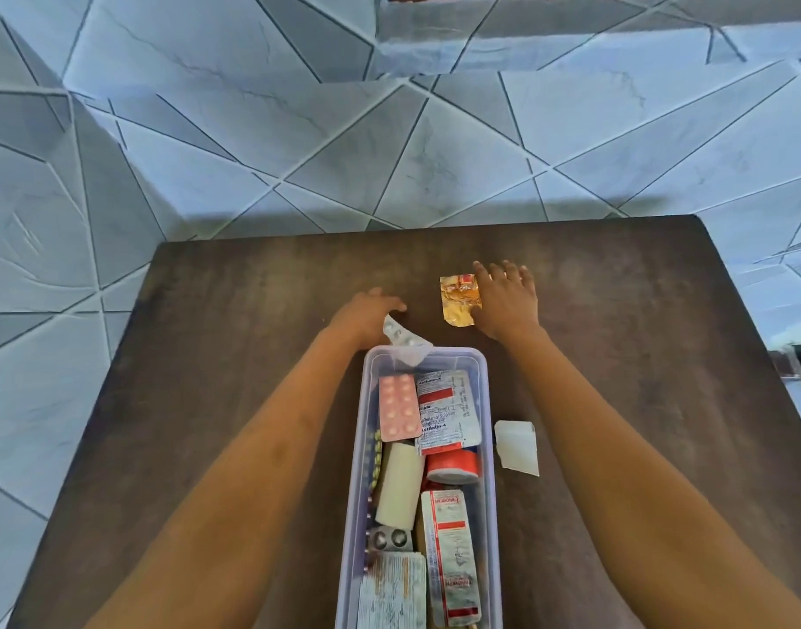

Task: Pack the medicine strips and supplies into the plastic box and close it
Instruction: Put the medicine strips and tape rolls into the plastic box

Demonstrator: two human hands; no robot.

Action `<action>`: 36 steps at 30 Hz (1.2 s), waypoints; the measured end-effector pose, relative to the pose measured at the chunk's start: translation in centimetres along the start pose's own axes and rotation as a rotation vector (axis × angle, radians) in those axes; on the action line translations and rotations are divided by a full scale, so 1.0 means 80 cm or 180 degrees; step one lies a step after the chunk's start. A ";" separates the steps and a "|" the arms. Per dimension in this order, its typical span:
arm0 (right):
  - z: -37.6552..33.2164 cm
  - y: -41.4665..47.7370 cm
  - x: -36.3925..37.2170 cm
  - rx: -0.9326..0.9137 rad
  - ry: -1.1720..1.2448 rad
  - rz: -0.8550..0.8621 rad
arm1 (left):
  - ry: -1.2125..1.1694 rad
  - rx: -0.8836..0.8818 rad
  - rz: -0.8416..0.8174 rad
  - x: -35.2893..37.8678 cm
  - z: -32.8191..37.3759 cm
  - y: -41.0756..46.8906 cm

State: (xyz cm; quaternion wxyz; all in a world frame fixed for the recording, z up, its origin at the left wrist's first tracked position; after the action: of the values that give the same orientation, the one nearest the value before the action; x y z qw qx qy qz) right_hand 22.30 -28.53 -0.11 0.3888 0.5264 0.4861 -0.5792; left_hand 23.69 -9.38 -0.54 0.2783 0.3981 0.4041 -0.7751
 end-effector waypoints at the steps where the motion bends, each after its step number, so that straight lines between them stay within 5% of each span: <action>1: -0.001 0.000 -0.001 0.0003 -0.0092 0.0042 | 0.0043 -0.0054 0.0008 0.001 -0.002 -0.001; 5: -0.006 -0.012 -0.003 -0.0050 -0.0237 0.0113 | 0.0134 -0.0402 0.0452 0.001 -0.010 -0.017; 11: 0.007 -0.028 -0.025 0.0498 0.0881 0.0068 | -0.0730 -0.0943 0.1560 -0.023 -0.018 -0.059; 16: 0.015 -0.060 -0.073 0.0713 0.1749 0.0297 | -0.1604 -0.0760 0.2089 -0.042 0.001 -0.102; 23: 0.012 -0.163 -0.094 0.0616 0.2174 0.0246 | -0.2500 -0.0388 0.2170 -0.032 0.050 -0.184; 27: 0.016 -0.243 -0.077 0.0741 0.1945 0.0121 | -0.2628 -0.0330 0.1732 0.003 0.065 -0.238; 36: -0.003 -0.343 -0.017 0.0644 0.1059 -0.0349 | -0.2027 -0.0185 0.0846 0.082 0.101 -0.288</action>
State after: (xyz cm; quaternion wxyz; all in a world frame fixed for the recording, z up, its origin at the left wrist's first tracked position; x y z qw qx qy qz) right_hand -3.85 -22.23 5.42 0.2162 0.6239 0.5109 -0.5504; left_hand -0.27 -5.01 6.18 0.5002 0.1772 0.2635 -0.8056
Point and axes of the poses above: each hand's wrist, its own y-axis towards the middle knuckle, its own x-axis out of the palm, z = x × y, the point moved 3 cm from there along y, towards the middle knuckle, and after that the axes turned 11 degrees about x, right-handed, at the moved point
